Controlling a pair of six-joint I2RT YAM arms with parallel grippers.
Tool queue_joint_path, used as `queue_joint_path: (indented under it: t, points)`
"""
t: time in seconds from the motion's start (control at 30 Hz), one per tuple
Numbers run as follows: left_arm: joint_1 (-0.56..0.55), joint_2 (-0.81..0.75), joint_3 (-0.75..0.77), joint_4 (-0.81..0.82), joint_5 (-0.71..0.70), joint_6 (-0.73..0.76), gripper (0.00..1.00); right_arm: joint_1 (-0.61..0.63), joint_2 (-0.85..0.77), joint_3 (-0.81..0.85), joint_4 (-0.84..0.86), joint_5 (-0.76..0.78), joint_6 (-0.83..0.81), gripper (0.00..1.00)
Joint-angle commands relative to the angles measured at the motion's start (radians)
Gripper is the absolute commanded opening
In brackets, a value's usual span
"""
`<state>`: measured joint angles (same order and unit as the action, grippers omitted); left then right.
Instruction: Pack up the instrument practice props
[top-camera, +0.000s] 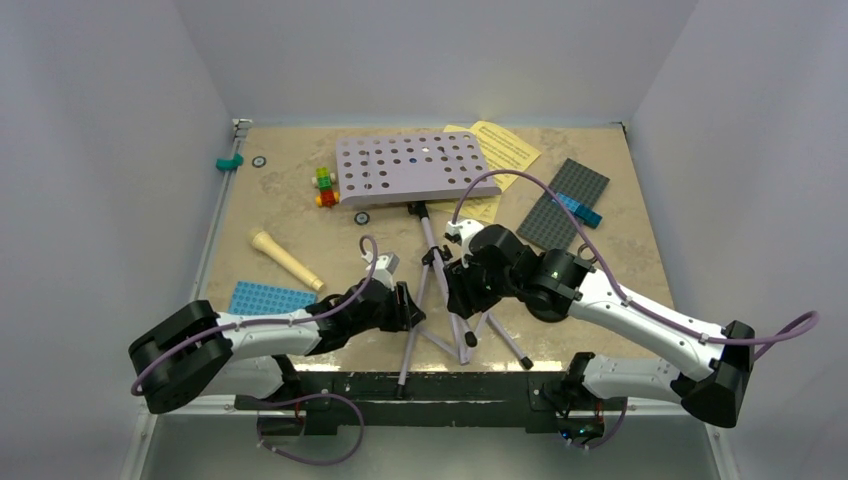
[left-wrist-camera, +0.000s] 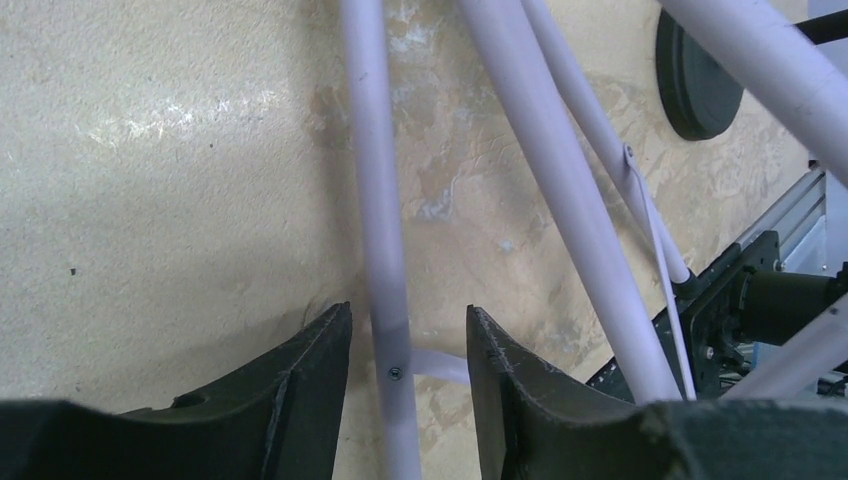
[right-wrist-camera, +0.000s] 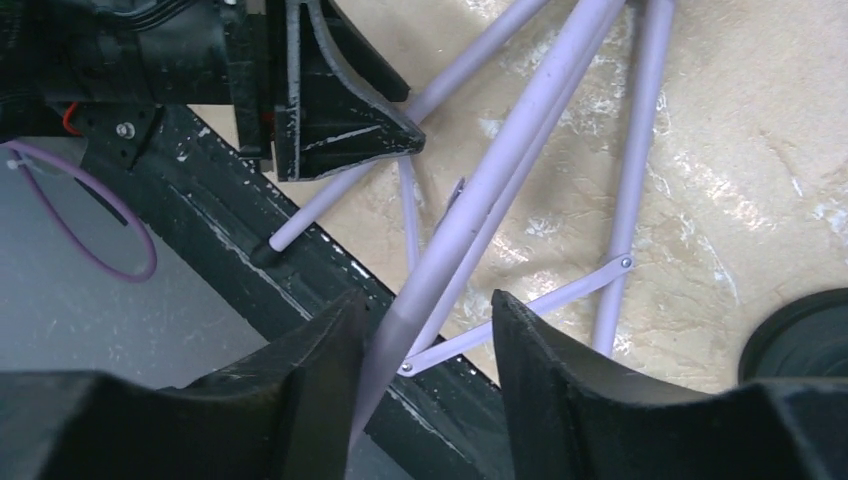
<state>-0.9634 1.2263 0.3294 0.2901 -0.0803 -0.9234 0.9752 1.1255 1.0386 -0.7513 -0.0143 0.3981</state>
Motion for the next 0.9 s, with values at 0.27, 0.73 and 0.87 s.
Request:
queue_joint_path:
  t: [0.27,0.73,0.87]
  points:
    - [-0.005,0.084,0.037,0.061,0.032,0.012,0.50,0.024,0.008,-0.073,0.010,-0.094,0.004,0.11]
    - [-0.005,0.166,0.098,0.062,0.071,0.039,0.00,0.037,0.012,-0.099,0.046,-0.086,0.044,0.25]
    - [-0.005,0.152,0.082,0.061,0.049,0.026,0.00,0.038,-0.034,-0.028,-0.009,-0.018,0.035,0.53]
